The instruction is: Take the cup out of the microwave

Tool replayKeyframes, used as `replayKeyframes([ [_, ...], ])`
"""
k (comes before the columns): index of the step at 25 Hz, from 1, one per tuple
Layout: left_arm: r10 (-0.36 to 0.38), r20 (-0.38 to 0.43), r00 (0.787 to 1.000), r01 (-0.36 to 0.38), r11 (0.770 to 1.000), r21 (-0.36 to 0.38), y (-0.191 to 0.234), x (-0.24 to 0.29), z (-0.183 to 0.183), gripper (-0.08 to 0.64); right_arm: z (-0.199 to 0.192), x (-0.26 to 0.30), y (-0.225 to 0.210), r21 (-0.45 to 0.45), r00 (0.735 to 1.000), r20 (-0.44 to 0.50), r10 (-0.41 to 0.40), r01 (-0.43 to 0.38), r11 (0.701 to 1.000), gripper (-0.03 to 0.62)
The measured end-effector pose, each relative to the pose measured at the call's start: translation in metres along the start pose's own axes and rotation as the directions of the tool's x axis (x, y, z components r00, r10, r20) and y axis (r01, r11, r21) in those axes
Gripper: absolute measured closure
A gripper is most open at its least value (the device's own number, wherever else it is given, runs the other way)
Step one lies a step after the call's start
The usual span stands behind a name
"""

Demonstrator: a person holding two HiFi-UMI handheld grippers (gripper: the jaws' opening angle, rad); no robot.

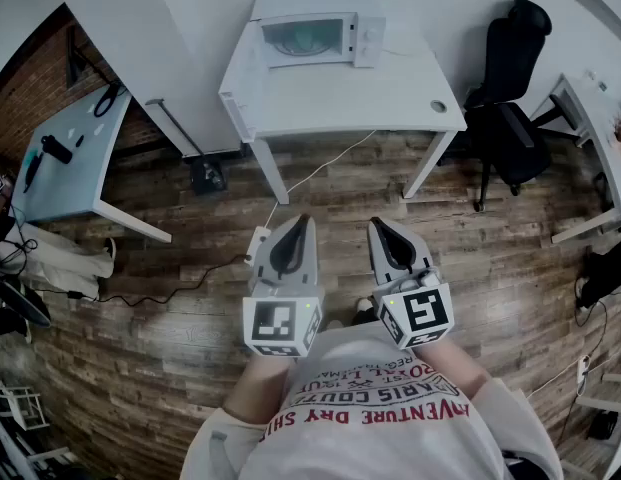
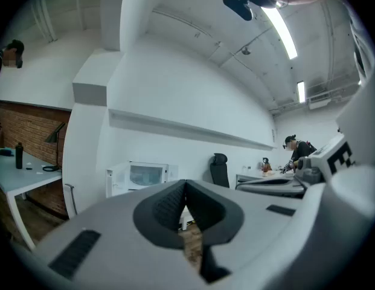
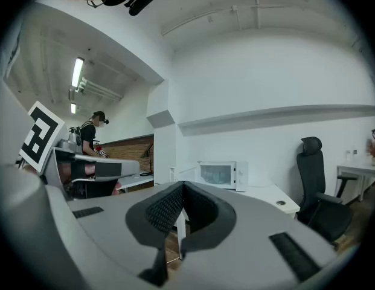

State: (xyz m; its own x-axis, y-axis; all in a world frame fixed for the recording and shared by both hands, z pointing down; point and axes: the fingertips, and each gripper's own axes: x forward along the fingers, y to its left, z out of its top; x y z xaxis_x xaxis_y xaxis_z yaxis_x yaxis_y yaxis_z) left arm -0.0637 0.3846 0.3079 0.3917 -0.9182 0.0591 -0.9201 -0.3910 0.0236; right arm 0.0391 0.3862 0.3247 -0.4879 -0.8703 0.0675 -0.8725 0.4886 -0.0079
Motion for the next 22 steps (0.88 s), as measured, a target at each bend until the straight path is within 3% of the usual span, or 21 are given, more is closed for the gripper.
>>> replayKeyframes([
  [22, 0.028, -0.028, 0.999, -0.029, 0.999, -0.038, 0.02, 0.009, -0.016, 0.552, -0.023, 0.014, -0.004, 0.075, 0.999, -0.046, -0.007, 0.01, 0.997, 0.581],
])
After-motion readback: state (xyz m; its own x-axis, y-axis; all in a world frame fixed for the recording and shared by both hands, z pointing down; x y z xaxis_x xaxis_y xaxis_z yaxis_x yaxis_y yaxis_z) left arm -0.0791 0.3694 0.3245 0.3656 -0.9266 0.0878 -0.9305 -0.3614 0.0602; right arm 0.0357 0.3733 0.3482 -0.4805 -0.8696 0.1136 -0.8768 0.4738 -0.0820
